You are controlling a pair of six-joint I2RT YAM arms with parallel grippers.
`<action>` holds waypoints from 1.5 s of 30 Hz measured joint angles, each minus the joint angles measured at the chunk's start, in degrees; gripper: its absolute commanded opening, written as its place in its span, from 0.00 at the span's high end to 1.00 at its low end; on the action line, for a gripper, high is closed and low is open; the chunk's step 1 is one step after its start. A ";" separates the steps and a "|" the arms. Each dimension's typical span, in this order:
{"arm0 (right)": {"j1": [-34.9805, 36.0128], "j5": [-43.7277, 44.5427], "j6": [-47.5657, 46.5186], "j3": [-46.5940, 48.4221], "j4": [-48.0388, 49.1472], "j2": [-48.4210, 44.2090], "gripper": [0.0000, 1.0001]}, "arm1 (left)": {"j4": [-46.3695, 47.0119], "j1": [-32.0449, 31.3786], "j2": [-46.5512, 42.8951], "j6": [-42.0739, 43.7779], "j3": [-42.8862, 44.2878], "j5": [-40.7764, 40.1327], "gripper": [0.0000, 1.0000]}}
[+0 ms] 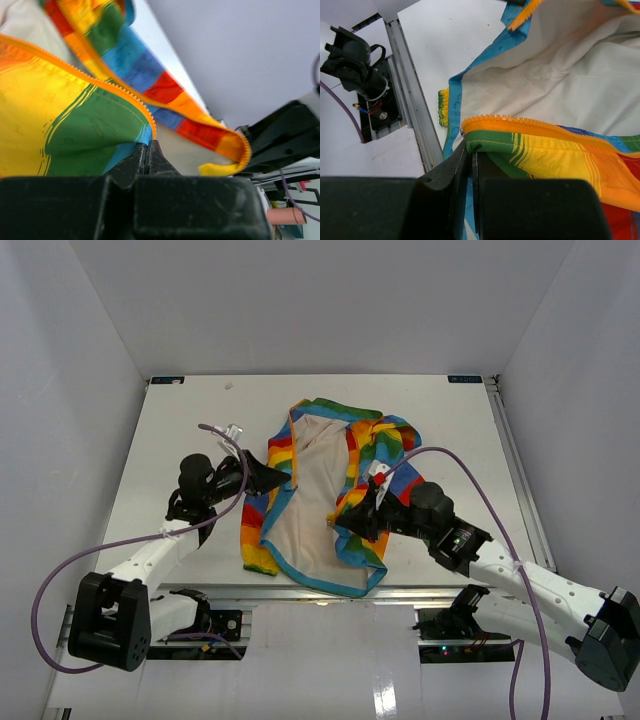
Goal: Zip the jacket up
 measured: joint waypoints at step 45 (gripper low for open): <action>-0.03 -14.10 6.84 7.13 4.89 9.88 0.92 | 47.16 -6.07 0.57 -14.63 -15.97 8.72 1.00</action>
